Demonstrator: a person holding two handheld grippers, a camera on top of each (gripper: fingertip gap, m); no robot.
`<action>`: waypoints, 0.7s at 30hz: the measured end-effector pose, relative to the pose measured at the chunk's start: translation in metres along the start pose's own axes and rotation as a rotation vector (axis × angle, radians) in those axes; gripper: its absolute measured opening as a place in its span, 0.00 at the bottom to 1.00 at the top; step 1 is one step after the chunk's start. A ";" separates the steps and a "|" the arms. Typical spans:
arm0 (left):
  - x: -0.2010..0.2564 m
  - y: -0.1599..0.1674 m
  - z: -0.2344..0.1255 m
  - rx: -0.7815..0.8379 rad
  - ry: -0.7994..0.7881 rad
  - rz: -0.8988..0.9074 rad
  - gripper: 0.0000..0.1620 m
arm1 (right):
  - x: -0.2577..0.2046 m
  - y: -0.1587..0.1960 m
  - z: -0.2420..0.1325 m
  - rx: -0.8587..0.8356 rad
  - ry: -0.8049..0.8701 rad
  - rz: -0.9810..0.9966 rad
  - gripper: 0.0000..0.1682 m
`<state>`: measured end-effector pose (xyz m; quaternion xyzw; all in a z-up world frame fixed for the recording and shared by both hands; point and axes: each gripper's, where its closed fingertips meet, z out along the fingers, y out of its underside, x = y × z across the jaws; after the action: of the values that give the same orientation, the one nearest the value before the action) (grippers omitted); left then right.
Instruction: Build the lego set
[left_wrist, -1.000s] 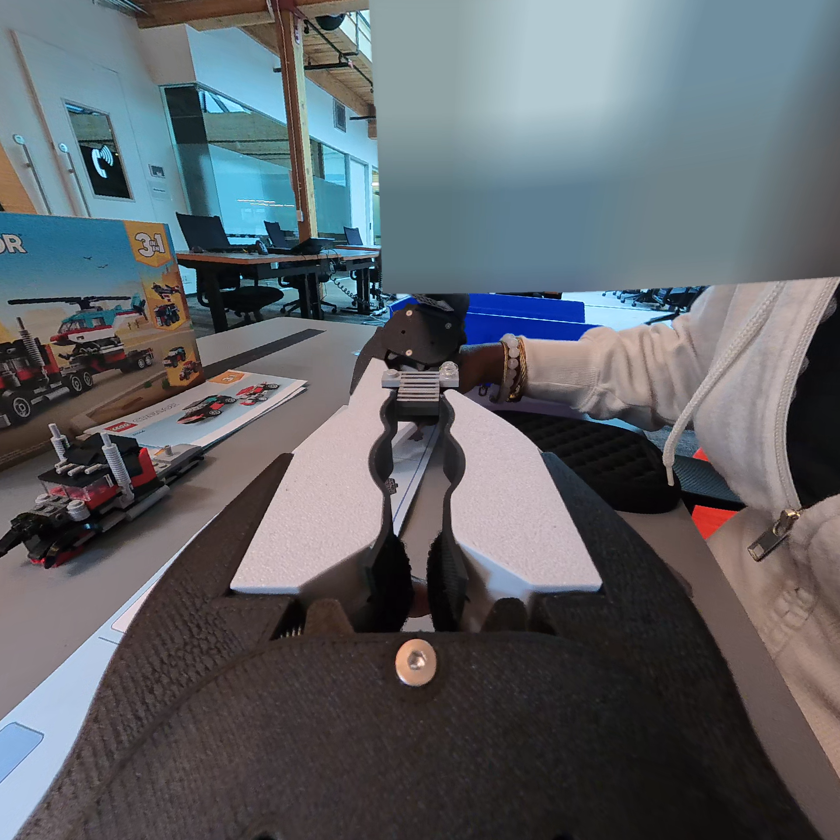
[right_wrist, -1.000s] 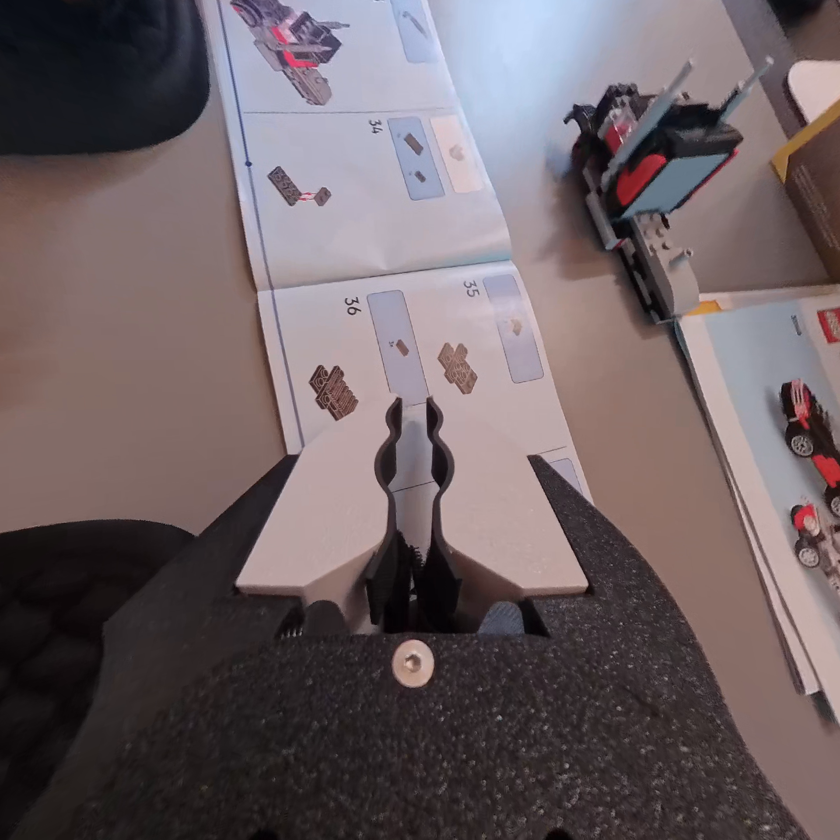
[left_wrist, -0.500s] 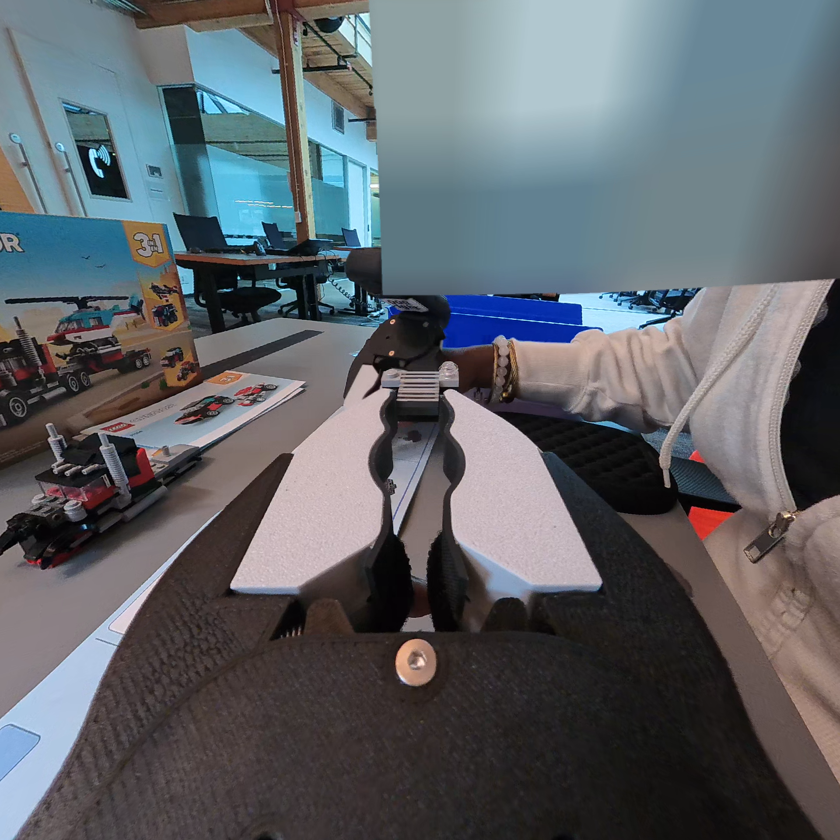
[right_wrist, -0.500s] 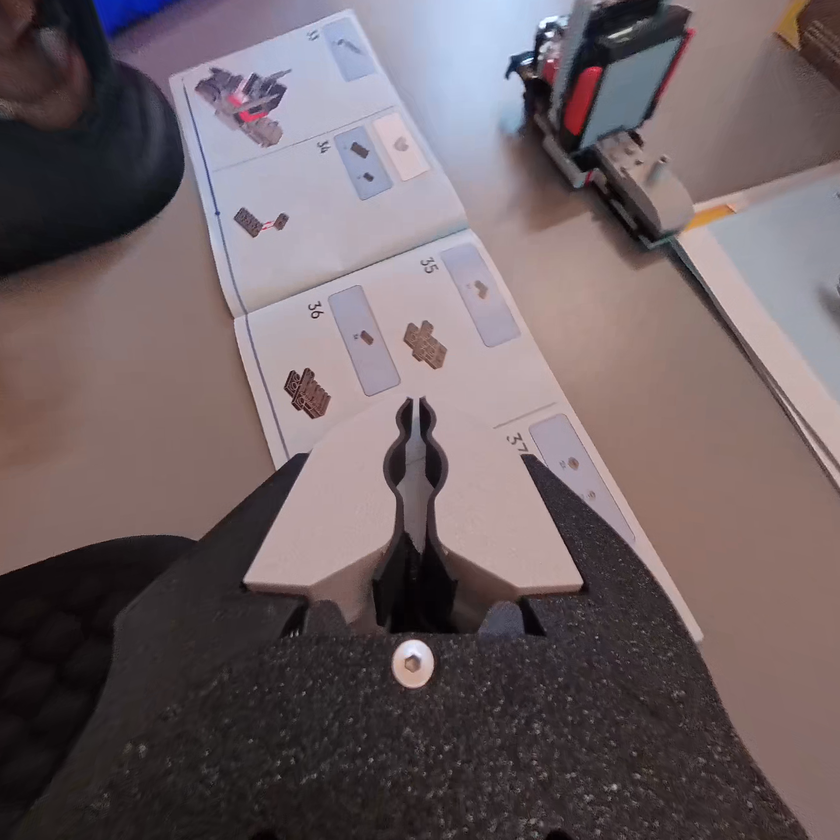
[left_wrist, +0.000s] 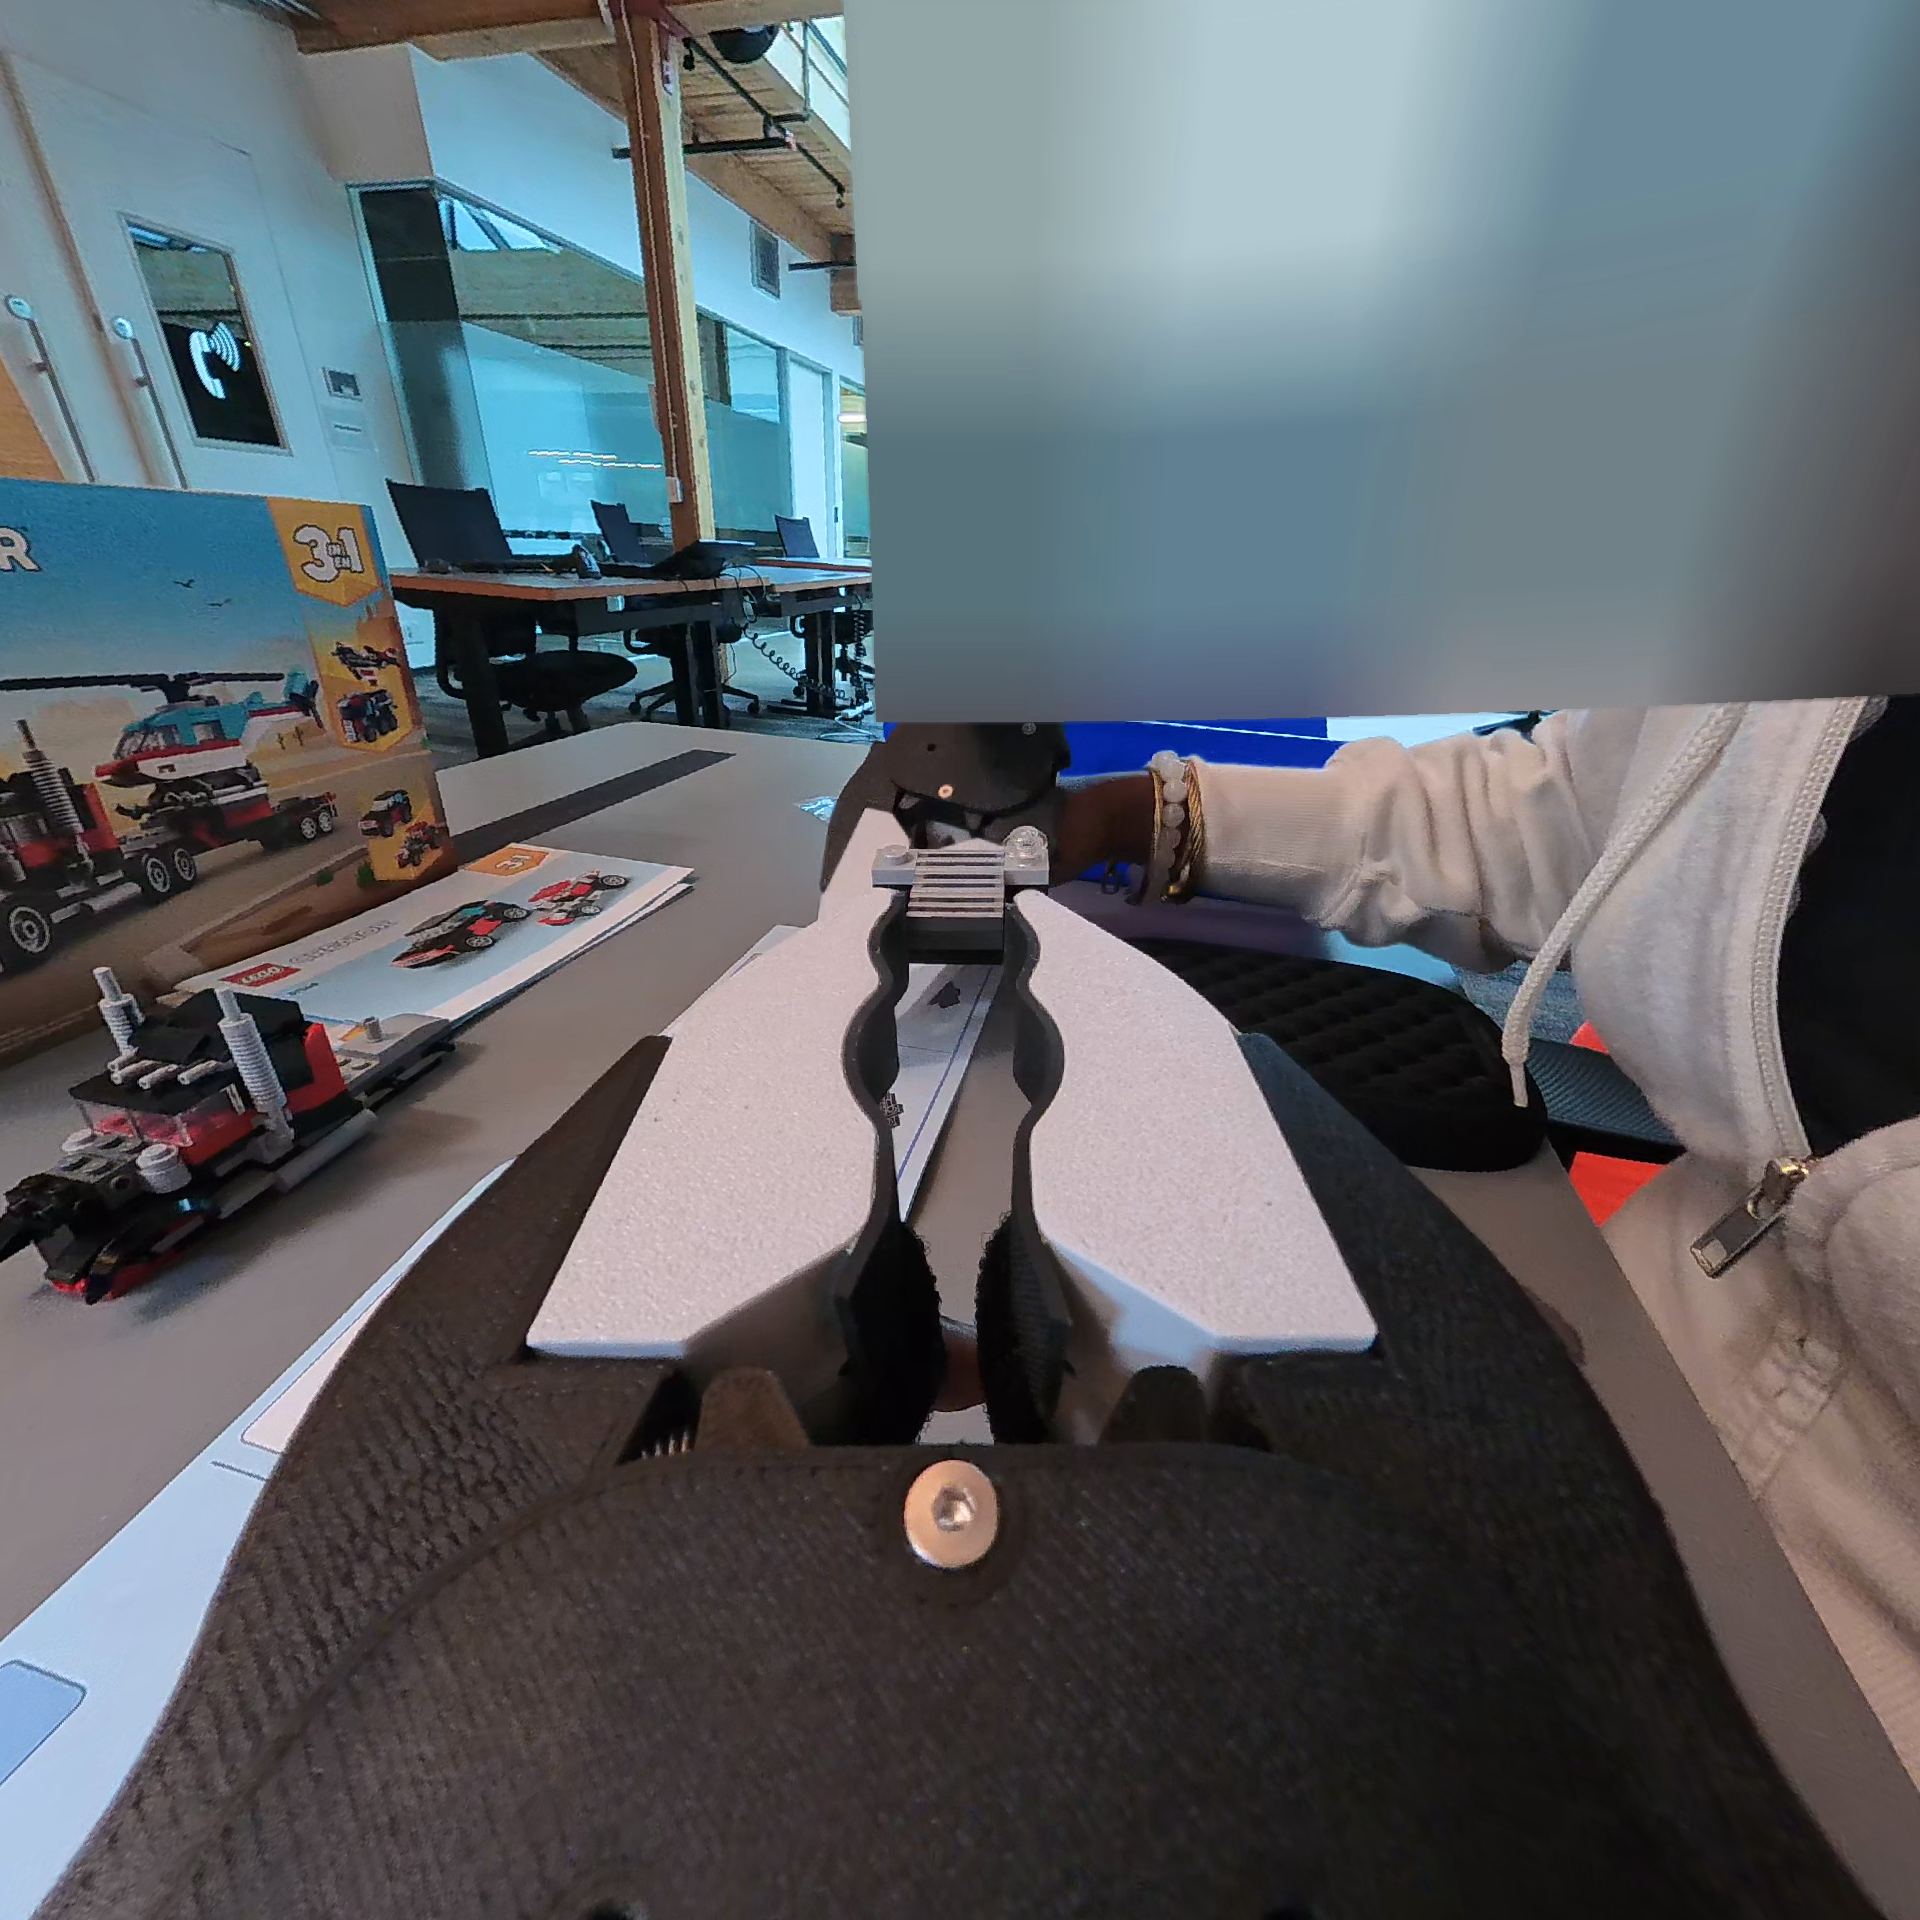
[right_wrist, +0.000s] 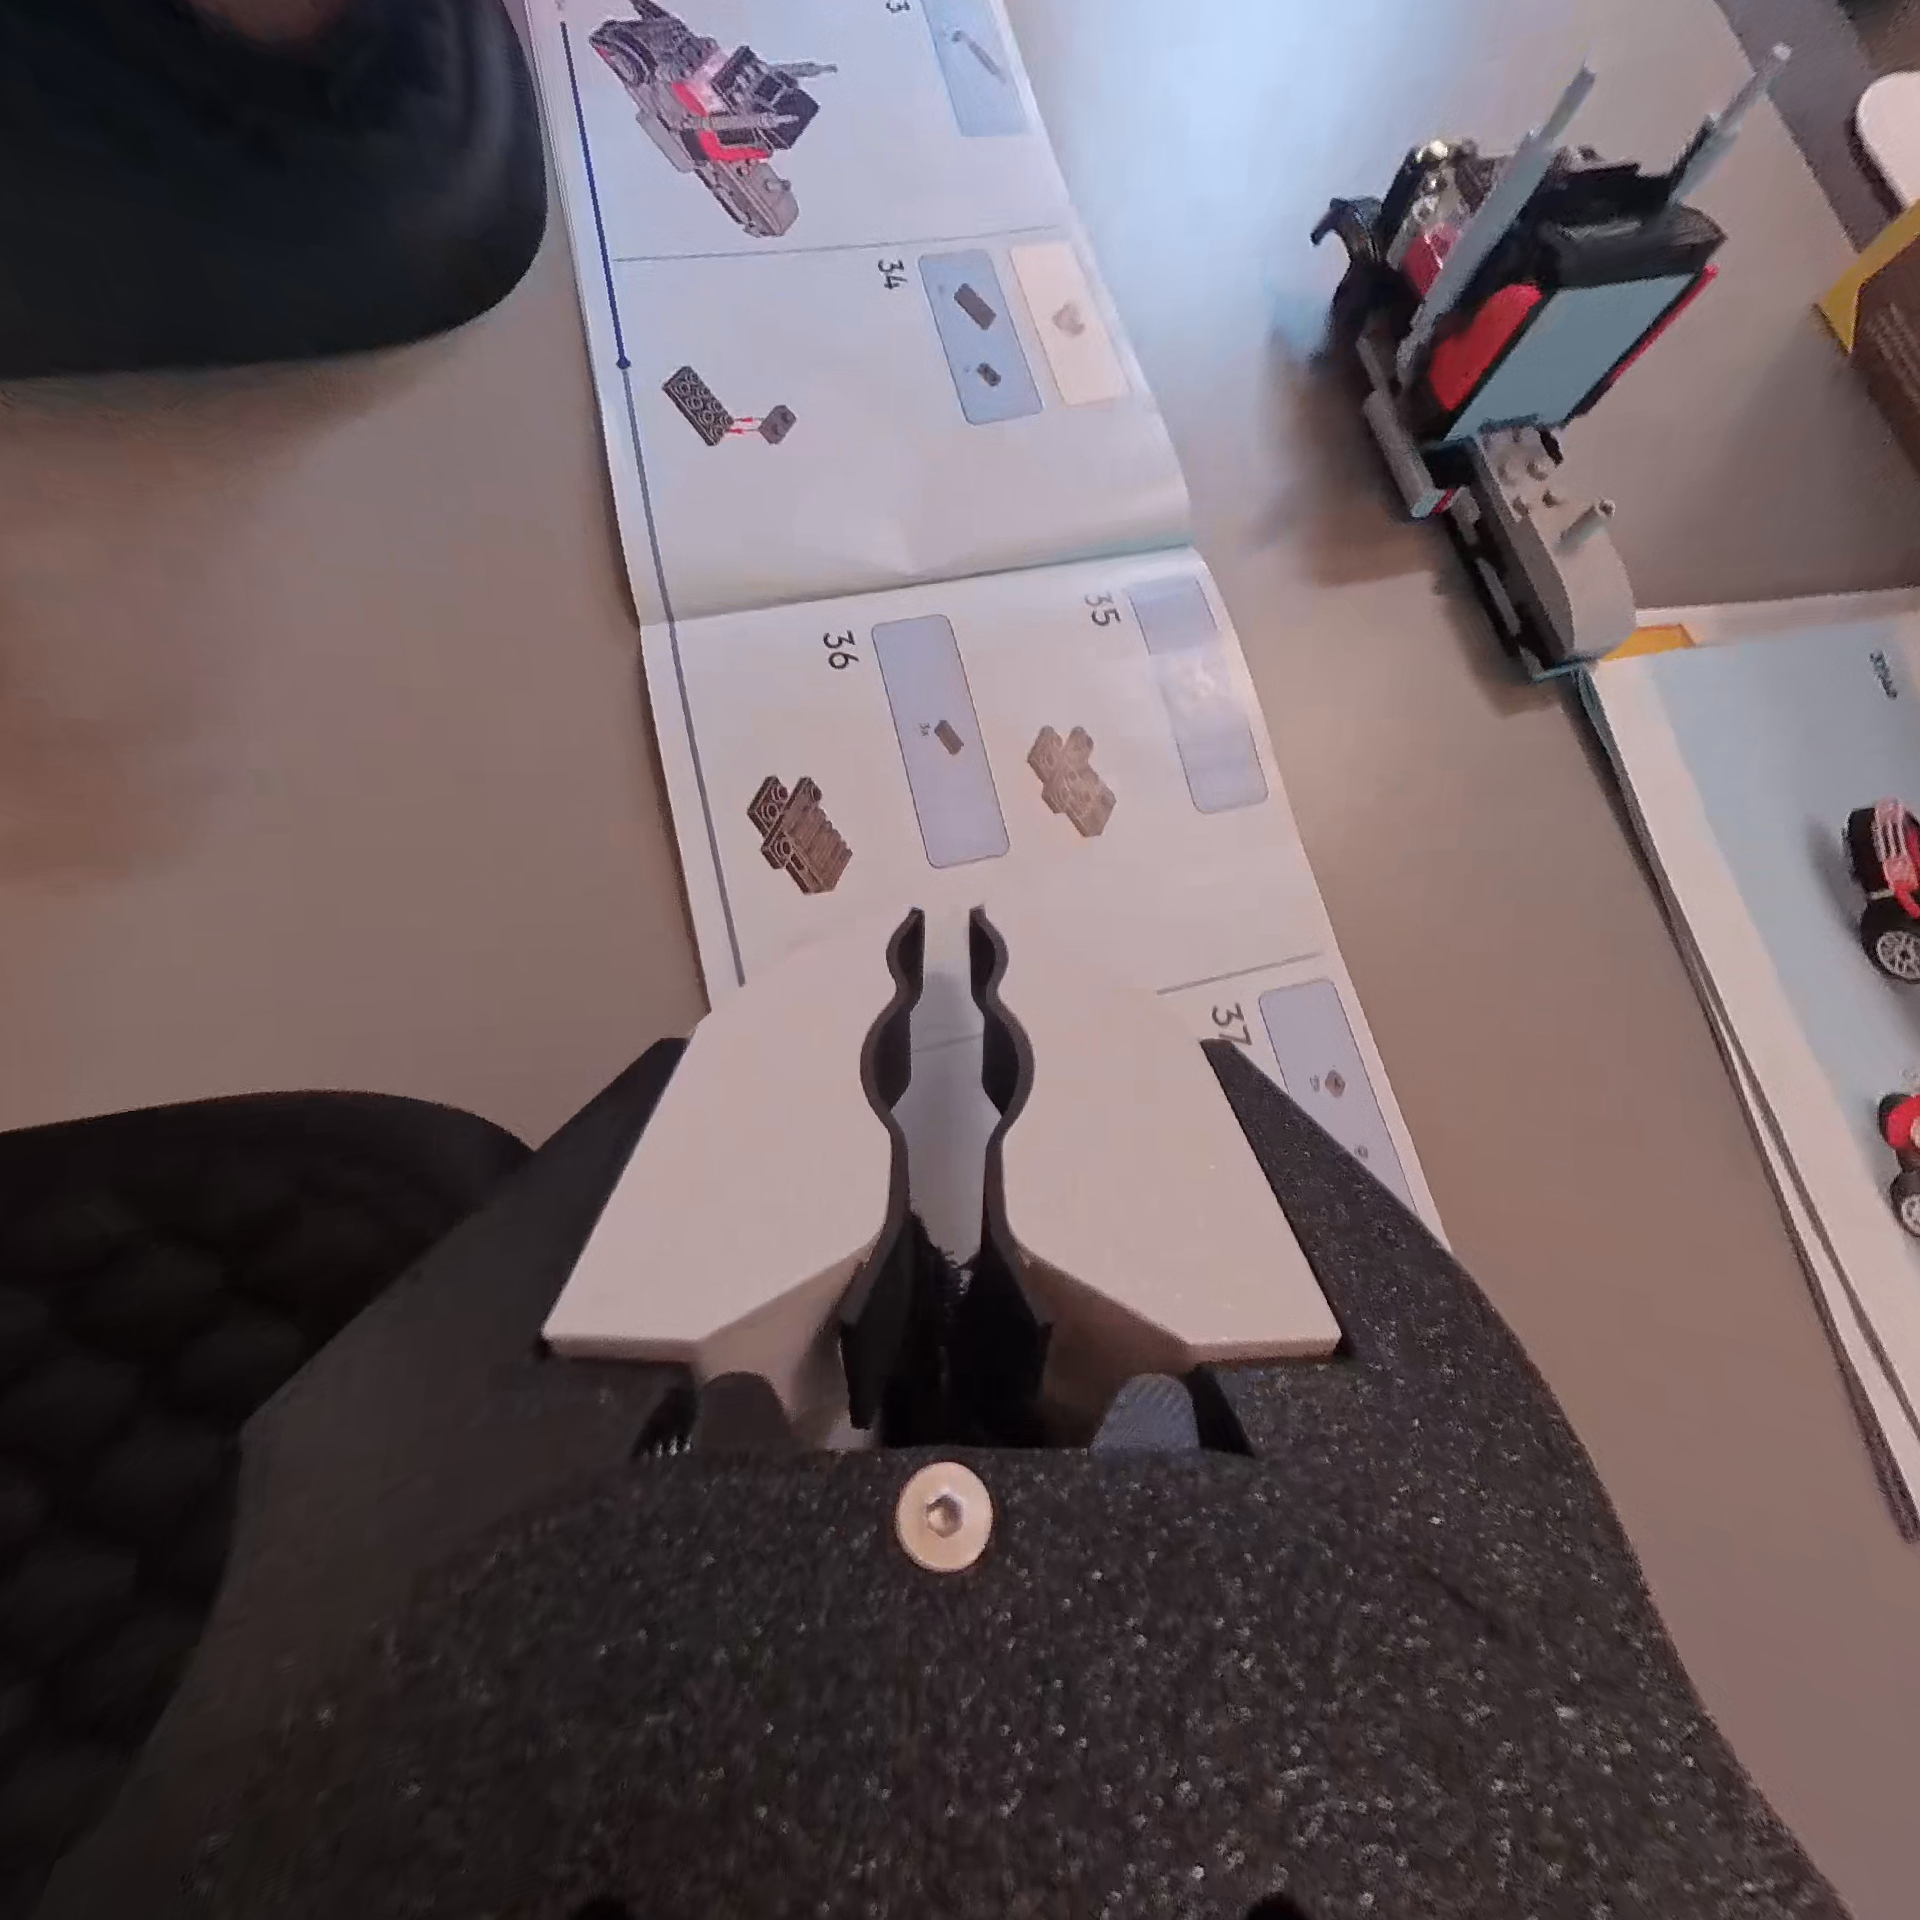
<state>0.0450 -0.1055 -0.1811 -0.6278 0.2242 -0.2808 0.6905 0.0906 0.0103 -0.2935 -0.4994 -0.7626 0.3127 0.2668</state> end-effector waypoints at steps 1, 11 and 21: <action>0.000 0.000 0.000 0.000 0.000 0.001 0.11 | 0.001 -0.001 0.002 -0.004 0.017 -0.011 0.05; 0.001 0.000 0.000 0.002 0.003 0.003 0.11 | -0.008 -0.008 -0.001 0.065 -0.206 0.328 0.03; 0.001 0.000 0.000 0.002 0.010 0.001 0.11 | 0.028 0.028 -0.012 0.056 -0.071 0.564 0.06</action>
<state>0.0459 -0.1064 -0.1809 -0.6257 0.2278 -0.2839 0.6900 0.1060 0.0474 -0.3035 -0.6731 -0.5935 0.4127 0.1563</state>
